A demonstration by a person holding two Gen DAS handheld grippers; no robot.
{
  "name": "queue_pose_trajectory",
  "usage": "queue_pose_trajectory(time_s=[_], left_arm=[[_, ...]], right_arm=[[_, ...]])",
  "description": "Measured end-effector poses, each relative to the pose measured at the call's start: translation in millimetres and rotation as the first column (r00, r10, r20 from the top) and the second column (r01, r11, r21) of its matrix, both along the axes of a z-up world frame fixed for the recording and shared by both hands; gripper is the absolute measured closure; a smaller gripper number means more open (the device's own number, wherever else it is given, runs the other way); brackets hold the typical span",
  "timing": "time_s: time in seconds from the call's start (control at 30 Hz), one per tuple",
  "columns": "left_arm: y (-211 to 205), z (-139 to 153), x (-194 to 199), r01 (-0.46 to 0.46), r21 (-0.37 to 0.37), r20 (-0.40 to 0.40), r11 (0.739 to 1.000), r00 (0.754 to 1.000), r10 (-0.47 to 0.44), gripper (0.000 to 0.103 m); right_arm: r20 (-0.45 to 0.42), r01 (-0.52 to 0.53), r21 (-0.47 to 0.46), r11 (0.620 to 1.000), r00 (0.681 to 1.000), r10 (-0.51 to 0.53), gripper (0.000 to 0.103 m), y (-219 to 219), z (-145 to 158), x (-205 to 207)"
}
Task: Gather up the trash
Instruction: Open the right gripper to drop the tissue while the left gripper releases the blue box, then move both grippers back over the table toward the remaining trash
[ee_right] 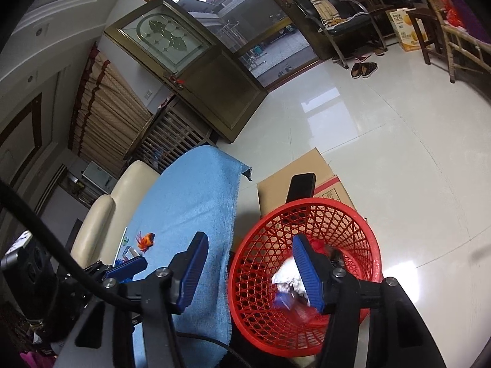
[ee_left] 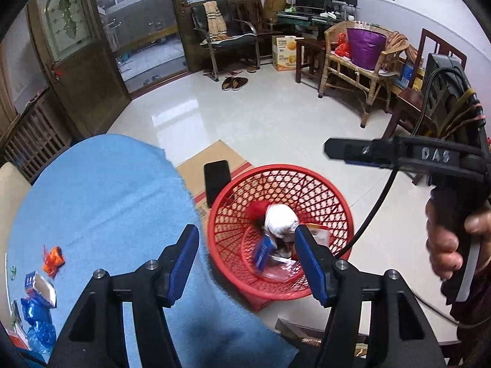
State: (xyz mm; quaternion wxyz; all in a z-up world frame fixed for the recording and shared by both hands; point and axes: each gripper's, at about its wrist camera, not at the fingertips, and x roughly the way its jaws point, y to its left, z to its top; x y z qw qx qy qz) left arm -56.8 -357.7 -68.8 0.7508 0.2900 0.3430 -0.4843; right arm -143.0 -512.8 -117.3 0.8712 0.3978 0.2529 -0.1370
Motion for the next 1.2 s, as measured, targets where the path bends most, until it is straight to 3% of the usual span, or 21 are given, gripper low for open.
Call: queue_pose_trajectory(time_s=[0.27, 0.53, 0.77, 0.9, 1.03, 1.1, 1.2], left_arm=[[62, -5, 22, -0.133, 0.006, 0.037, 0.991, 0.991, 0.133, 0.037], [151, -4, 63, -0.360, -0.048, 0.043, 0.932, 0.931, 0.362, 0.035], [245, -16, 102, -0.553, -0.081, 0.022, 0.829, 0.831, 0.556, 0.033], [297, -20, 128, -0.654, -0.095, 0.006, 0.751, 0.754, 0.657, 0.033], [341, -17, 159, -0.734, -0.131, -0.029, 0.666, 0.674, 0.738, 0.031], [349, -13, 169, -0.748, -0.148, -0.031, 0.647, 0.657, 0.753, 0.028], [351, -12, 188, -0.744, -0.166, -0.025, 0.647, 0.659, 0.752, 0.026]], right_arm=[[-0.004, -0.031, -0.014, 0.999, 1.000, 0.031, 0.042, 10, 3, 9], [-0.054, -0.118, -0.017, 0.993, 0.992, 0.117, 0.042, 40, 1, 41], [-0.093, -0.251, -0.068, 0.965, 0.965, 0.245, 0.042, 93, 15, 89], [-0.117, -0.351, -0.092, 0.932, 0.933, 0.340, 0.042, 130, 22, 125], [-0.150, -0.465, -0.134, 0.875, 0.882, 0.446, 0.042, 177, 27, 171], [-0.161, -0.511, -0.146, 0.847, 0.857, 0.489, 0.042, 199, 28, 196], [-0.172, -0.563, -0.148, 0.813, 0.824, 0.539, 0.042, 226, 28, 232]])
